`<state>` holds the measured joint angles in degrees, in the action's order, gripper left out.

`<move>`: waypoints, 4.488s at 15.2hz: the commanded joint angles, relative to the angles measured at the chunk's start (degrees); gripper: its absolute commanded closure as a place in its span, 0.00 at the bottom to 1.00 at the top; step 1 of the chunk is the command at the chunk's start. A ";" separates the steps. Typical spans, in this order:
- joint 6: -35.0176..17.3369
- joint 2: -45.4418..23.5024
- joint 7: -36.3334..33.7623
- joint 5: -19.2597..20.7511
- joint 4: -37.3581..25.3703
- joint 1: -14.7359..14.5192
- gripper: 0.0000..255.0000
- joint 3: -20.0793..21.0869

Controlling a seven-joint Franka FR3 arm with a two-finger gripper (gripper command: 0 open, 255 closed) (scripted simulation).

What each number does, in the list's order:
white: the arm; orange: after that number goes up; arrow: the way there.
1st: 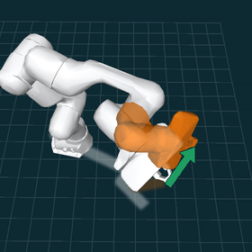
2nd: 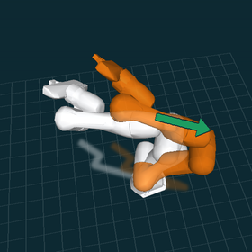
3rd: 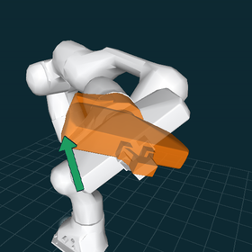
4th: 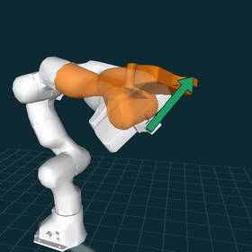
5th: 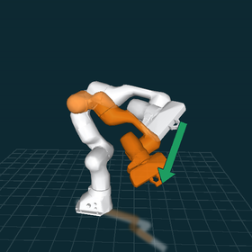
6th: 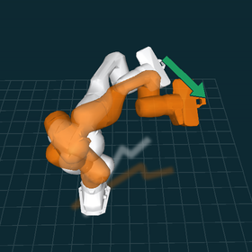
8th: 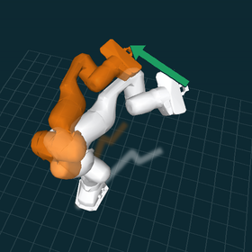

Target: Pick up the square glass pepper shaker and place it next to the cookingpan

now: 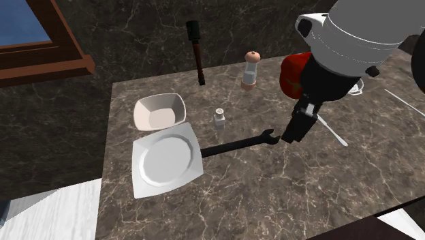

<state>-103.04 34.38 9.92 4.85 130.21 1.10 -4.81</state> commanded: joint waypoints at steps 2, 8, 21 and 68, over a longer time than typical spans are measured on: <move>-3.04 -6.63 1.63 0.06 -2.80 0.09 0.00 -1.54; -8.00 -19.85 4.97 -0.90 -9.31 0.22 0.00 -4.16; -10.72 -50.37 12.64 -6.69 -32.76 2.67 0.00 -6.79; -2.42 -58.94 14.29 -8.09 -48.32 4.54 1.00 -6.72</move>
<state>-106.27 -24.61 24.23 -3.27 82.64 5.63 -11.51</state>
